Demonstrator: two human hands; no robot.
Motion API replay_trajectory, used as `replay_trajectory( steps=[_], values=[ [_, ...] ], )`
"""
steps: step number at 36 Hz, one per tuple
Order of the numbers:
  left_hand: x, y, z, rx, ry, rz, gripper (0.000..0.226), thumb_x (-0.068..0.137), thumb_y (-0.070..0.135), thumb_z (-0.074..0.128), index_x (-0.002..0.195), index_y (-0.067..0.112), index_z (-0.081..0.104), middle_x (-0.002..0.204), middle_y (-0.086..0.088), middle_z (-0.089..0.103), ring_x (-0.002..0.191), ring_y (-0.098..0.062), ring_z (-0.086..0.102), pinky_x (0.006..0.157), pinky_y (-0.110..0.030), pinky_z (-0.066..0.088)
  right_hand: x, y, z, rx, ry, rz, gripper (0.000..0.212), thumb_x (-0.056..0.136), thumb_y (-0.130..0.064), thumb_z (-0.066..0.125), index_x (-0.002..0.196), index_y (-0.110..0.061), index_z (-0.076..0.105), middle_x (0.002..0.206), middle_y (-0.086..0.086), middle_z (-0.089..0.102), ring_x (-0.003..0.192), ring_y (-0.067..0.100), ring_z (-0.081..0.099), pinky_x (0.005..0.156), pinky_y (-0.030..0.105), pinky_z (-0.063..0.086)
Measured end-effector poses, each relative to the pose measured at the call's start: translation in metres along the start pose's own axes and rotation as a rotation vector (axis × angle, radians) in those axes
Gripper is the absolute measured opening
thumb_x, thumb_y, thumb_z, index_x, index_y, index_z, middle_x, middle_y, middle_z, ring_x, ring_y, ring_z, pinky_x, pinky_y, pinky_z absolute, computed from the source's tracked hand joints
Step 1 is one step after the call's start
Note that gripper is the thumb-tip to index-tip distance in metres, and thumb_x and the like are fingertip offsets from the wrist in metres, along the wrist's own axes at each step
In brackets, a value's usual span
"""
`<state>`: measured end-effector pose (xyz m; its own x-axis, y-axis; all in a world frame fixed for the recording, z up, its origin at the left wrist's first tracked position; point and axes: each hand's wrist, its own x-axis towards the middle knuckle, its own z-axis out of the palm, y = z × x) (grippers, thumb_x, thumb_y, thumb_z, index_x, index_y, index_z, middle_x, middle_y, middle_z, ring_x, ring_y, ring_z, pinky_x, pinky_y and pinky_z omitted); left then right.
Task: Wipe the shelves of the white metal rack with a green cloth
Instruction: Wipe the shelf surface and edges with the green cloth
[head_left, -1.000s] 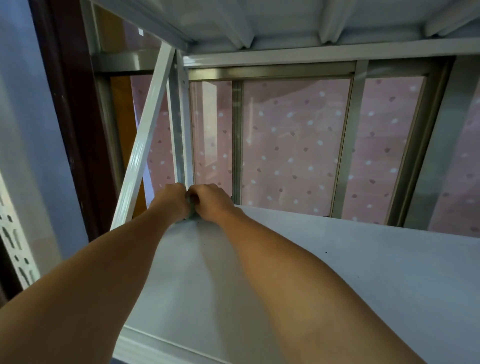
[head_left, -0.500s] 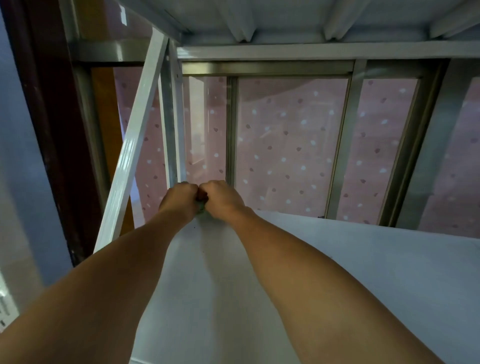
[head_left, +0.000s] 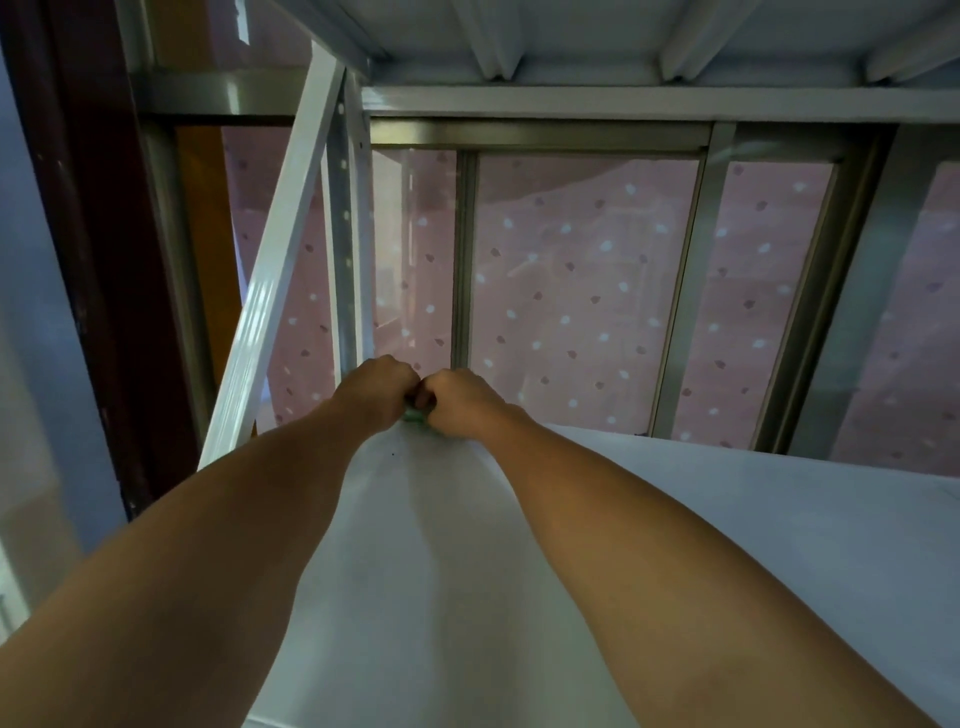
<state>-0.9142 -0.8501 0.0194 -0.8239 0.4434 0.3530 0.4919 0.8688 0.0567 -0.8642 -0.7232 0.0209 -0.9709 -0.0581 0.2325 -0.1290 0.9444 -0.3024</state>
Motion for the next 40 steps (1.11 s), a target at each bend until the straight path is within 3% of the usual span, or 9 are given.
replay_trajectory(
  steps=[5,9,12,15,19,23,26,30,40],
  values=[
    [0.012,-0.001,0.01,-0.089,0.037,0.023,0.024,0.09,0.004,0.053,0.095,0.012,0.075,0.093,-0.009,0.07,0.088,-0.027,0.064,0.08,-0.032,0.052,0.004,0.012,0.002,-0.09,0.113,-0.005,0.03,0.091,-0.007,0.058,0.117,-0.015,0.069,0.113,0.013,0.062,0.098,0.032,0.061,0.087,0.035,0.051],
    [0.022,-0.002,0.01,-0.122,-0.121,-0.029,0.021,0.091,0.01,0.058,0.099,0.009,0.077,0.093,-0.01,0.072,0.083,-0.024,0.066,0.082,-0.033,0.056,0.007,0.009,0.009,-0.071,0.062,0.012,0.024,0.094,-0.009,0.055,0.112,-0.008,0.07,0.11,0.017,0.062,0.096,0.035,0.062,0.082,0.034,0.048],
    [0.029,-0.003,0.0,-0.126,-0.241,-0.056,0.021,0.093,0.015,0.055,0.087,0.005,0.072,0.08,-0.006,0.066,0.072,-0.019,0.06,0.069,-0.025,0.049,0.011,0.007,0.006,-0.005,0.031,0.033,0.022,0.093,-0.01,0.055,0.101,-0.004,0.074,0.092,0.014,0.063,0.087,0.032,0.062,0.076,0.03,0.047],
    [0.034,-0.007,-0.003,-0.121,-0.302,-0.086,0.024,0.088,0.027,0.06,0.076,0.008,0.07,0.077,-0.007,0.068,0.073,-0.021,0.064,0.073,-0.029,0.051,0.016,0.011,0.002,0.036,-0.014,0.033,0.025,0.088,-0.013,0.057,0.102,-0.009,0.077,0.1,0.012,0.071,0.093,0.029,0.065,0.087,0.033,0.054],
    [0.031,-0.012,-0.001,-0.075,-0.289,-0.041,0.023,0.091,0.029,0.063,0.085,0.011,0.076,0.076,-0.004,0.066,0.073,-0.02,0.063,0.07,-0.027,0.047,0.015,0.019,0.004,0.027,-0.012,-0.027,0.028,0.088,-0.017,0.063,0.113,-0.016,0.075,0.113,0.01,0.071,0.101,0.029,0.065,0.093,0.034,0.053],
    [0.022,-0.01,-0.005,0.01,-0.256,0.029,0.023,0.089,0.021,0.065,0.108,0.013,0.075,0.097,-0.004,0.068,0.095,-0.023,0.062,0.079,-0.028,0.046,0.017,0.023,0.007,0.034,0.007,-0.058,0.036,0.087,-0.017,0.065,0.122,-0.022,0.071,0.114,0.007,0.07,0.097,0.026,0.065,0.081,0.026,0.049],
    [0.02,-0.012,-0.007,0.047,-0.25,0.0,0.021,0.088,0.014,0.065,0.105,0.008,0.075,0.105,-0.01,0.07,0.101,-0.028,0.064,0.089,-0.036,0.052,0.026,0.017,0.013,0.017,-0.051,-0.081,0.036,0.089,-0.023,0.064,0.124,-0.028,0.071,0.107,0.005,0.07,0.086,0.023,0.061,0.074,0.025,0.046],
    [0.022,-0.015,0.001,0.111,-0.218,-0.011,0.019,0.089,0.009,0.057,0.094,0.005,0.075,0.092,-0.015,0.071,0.089,-0.03,0.067,0.086,-0.042,0.057,0.043,0.01,0.027,-0.003,-0.018,-0.031,0.029,0.09,-0.025,0.064,0.117,-0.019,0.074,0.102,0.011,0.069,0.079,0.026,0.06,0.076,0.03,0.052],
    [0.016,-0.026,0.003,0.095,-0.22,-0.021,0.017,0.093,0.011,0.053,0.102,0.01,0.066,0.1,-0.011,0.066,0.095,-0.03,0.061,0.09,-0.042,0.053,0.042,0.008,0.03,0.034,-0.004,-0.001,0.034,0.094,-0.033,0.06,0.112,-0.007,0.073,0.091,0.013,0.062,0.078,0.027,0.056,0.069,0.03,0.044]
  ],
)
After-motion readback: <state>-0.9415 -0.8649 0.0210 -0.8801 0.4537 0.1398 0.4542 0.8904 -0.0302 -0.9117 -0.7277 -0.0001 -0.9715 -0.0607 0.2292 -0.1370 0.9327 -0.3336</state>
